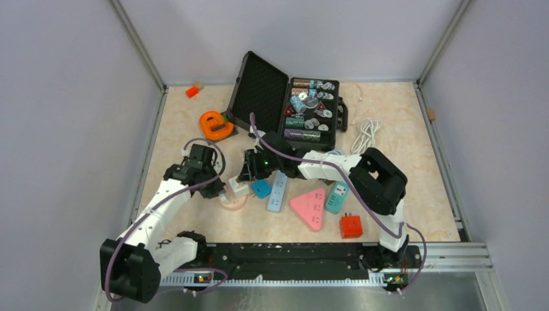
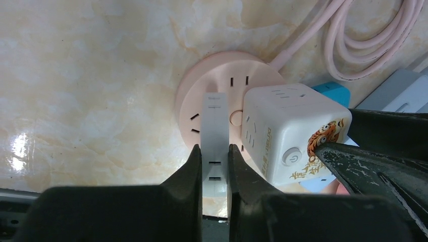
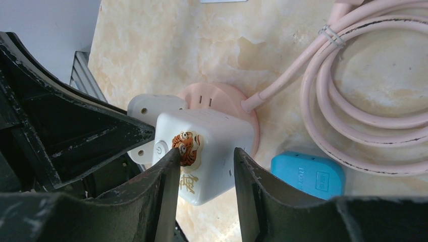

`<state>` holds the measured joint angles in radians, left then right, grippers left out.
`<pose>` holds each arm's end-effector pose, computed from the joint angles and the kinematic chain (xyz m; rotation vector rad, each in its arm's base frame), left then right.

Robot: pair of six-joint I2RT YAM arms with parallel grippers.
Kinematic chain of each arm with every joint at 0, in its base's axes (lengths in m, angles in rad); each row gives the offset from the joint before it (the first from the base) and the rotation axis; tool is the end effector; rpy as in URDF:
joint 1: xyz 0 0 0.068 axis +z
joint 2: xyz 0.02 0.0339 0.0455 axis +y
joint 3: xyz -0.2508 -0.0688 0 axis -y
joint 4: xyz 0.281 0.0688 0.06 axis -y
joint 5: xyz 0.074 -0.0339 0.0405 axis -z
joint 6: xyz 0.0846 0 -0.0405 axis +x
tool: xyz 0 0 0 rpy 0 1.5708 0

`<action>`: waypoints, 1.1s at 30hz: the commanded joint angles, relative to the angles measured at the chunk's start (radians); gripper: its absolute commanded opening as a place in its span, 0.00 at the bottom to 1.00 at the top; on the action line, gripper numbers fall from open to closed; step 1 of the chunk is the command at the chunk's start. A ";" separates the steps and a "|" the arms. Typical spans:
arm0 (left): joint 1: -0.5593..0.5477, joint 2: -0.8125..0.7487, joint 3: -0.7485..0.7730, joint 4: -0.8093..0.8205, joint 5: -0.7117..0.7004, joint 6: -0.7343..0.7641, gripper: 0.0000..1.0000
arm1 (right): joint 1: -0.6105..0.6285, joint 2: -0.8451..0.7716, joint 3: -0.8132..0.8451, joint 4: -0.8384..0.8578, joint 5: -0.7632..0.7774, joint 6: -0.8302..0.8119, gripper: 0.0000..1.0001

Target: Pull the plug off the socket

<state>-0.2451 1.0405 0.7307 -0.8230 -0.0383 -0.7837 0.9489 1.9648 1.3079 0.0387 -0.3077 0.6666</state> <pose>0.2397 -0.0566 0.1578 -0.7377 2.6291 -0.2535 0.2713 0.4225 0.1314 -0.5356 2.3841 1.1692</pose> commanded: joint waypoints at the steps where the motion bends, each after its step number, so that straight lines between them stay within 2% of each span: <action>1: -0.005 0.000 0.069 -0.015 0.030 0.005 0.00 | 0.017 0.036 -0.050 -0.086 0.071 -0.077 0.40; 7: -0.003 0.002 0.073 -0.016 0.026 0.004 0.00 | 0.047 0.014 -0.052 -0.102 0.088 -0.127 0.40; 12: -0.004 0.016 0.047 0.005 0.033 0.002 0.00 | 0.096 0.034 0.009 -0.199 0.143 -0.180 0.39; 24: -0.003 0.001 0.068 -0.006 0.034 0.004 0.00 | 0.161 0.059 0.048 -0.423 0.311 -0.165 0.38; 33: -0.003 -0.003 0.085 -0.036 0.025 0.004 0.00 | 0.173 0.073 0.010 -0.413 0.376 -0.147 0.36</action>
<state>-0.2447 1.0687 0.7532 -0.8696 -0.0391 -0.7826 1.0912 1.9537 1.4006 -0.1249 -0.0021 0.5587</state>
